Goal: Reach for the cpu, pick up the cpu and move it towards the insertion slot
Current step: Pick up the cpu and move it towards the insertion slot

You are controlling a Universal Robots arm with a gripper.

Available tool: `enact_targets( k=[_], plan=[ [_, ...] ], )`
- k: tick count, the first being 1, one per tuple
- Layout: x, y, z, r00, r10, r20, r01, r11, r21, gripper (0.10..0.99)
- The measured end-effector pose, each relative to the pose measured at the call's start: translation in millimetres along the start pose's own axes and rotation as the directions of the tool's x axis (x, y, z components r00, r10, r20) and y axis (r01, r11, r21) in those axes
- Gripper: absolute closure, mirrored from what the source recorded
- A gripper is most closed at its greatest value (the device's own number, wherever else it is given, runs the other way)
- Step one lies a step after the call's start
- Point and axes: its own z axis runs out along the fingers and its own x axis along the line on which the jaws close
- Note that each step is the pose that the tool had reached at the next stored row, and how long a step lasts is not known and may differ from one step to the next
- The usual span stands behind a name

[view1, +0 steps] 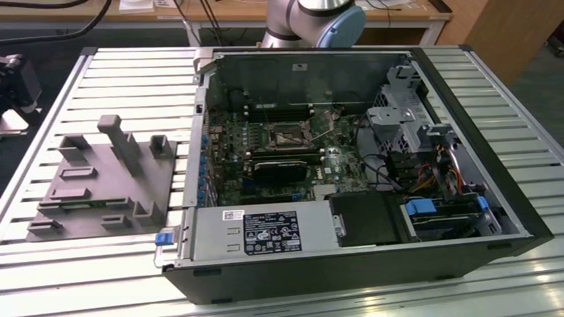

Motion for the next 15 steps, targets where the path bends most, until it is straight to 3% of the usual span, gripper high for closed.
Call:
enact_targets(
  k=[15],
  plan=[
    [-1.0, 1.5, -38.9, 1.0, 0.0, 0.0024, 0.0, 1.0, 0.0, 0.545]
  ],
)
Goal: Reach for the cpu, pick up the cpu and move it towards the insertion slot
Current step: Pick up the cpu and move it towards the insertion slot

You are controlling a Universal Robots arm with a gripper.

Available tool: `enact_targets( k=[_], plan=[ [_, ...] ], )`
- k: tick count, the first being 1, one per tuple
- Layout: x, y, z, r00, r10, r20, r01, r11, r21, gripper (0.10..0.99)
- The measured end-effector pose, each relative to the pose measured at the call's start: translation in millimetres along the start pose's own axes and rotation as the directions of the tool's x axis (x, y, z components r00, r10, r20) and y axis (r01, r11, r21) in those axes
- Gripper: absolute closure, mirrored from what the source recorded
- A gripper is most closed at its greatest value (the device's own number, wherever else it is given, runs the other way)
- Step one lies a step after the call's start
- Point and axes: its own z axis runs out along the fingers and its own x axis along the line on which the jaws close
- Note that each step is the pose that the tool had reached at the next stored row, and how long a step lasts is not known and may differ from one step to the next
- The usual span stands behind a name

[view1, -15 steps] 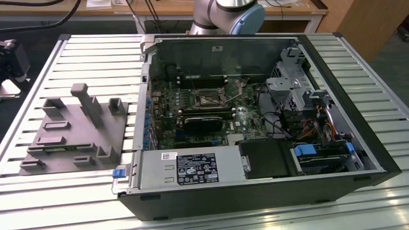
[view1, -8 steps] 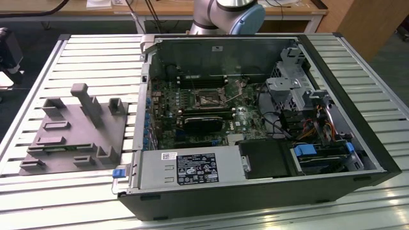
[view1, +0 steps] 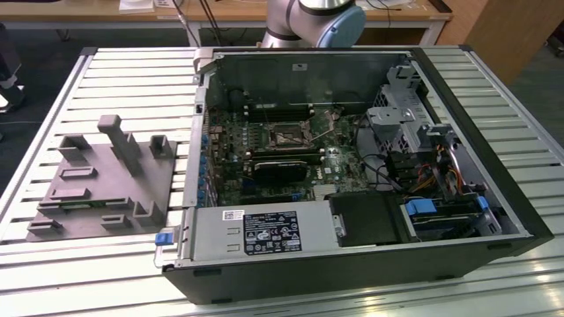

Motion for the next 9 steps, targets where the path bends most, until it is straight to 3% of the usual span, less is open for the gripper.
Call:
enact_targets(
  k=[6, 9],
  plan=[
    [-0.5, 0.6, -16.1, 1.0, 0.0, 0.0012, 0.0, 1.0, 0.0, 0.545],
    [-0.5, 0.8, -19.3, 1.0, 0.0, 0.0016, 0.0, 1.0, 0.0, 0.545]
  ],
)
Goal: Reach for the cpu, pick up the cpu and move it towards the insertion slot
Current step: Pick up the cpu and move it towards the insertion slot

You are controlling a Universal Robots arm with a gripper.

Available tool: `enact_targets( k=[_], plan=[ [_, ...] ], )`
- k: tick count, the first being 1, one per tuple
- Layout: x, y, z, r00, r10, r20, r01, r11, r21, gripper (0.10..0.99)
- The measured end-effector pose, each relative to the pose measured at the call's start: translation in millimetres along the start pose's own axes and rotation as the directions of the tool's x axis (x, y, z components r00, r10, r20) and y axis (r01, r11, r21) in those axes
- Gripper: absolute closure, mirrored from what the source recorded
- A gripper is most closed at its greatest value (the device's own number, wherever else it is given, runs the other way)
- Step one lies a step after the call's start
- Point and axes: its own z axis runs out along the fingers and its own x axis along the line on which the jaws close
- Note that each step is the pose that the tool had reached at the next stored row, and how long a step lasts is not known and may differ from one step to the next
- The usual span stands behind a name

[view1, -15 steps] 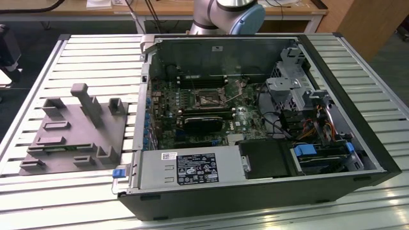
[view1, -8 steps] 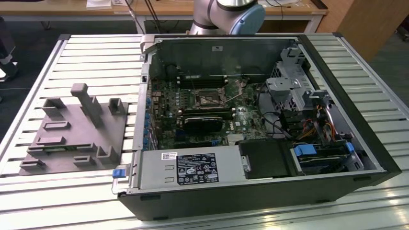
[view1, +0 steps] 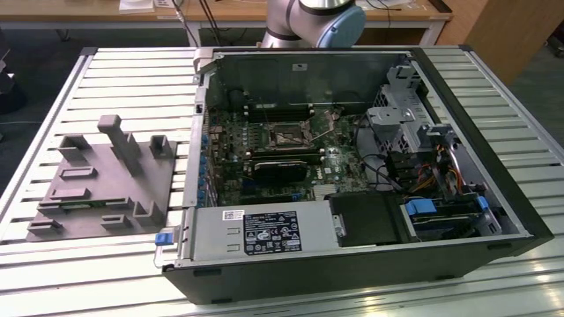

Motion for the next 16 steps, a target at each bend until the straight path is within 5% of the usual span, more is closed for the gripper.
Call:
enact_targets(
  k=[6, 16],
  plan=[
    [-1.1, 0.1, -0.3, 1.0, 0.0, -0.0005, 0.0, 1.0, 0.0, 0.545],
    [-17.8, 0.5, 0.4, 1.0, 0.0, -0.0003, 0.0, 1.0, 0.0, 0.545]
  ],
)
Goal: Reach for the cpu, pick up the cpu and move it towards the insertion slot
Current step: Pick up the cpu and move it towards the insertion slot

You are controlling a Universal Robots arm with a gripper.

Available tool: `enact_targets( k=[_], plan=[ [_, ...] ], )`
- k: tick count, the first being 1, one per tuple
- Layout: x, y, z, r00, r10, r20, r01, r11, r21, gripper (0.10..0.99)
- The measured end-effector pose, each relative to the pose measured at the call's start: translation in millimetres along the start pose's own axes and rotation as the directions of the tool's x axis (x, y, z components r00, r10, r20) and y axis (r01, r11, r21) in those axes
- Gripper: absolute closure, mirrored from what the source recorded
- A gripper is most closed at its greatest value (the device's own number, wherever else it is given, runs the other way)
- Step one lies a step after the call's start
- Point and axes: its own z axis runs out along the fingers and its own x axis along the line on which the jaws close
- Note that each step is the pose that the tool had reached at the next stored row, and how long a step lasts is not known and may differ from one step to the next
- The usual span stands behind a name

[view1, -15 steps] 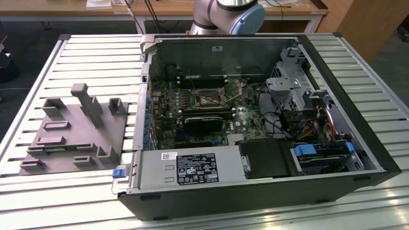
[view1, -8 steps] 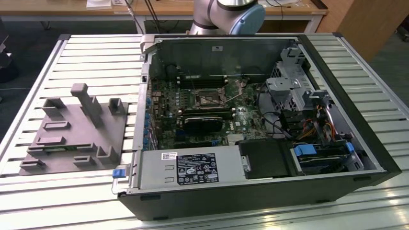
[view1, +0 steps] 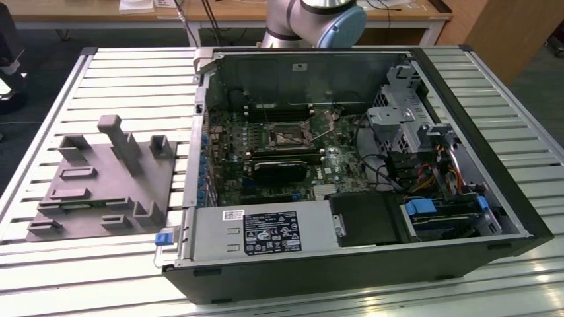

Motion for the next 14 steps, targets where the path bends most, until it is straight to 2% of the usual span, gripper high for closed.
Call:
enact_targets(
  k=[14],
  plan=[
    [-30.7, 0.7, 1.0, 1.0, 0.0, 0.0, 0.0, 1.0, 0.0, 0.545]
  ],
)
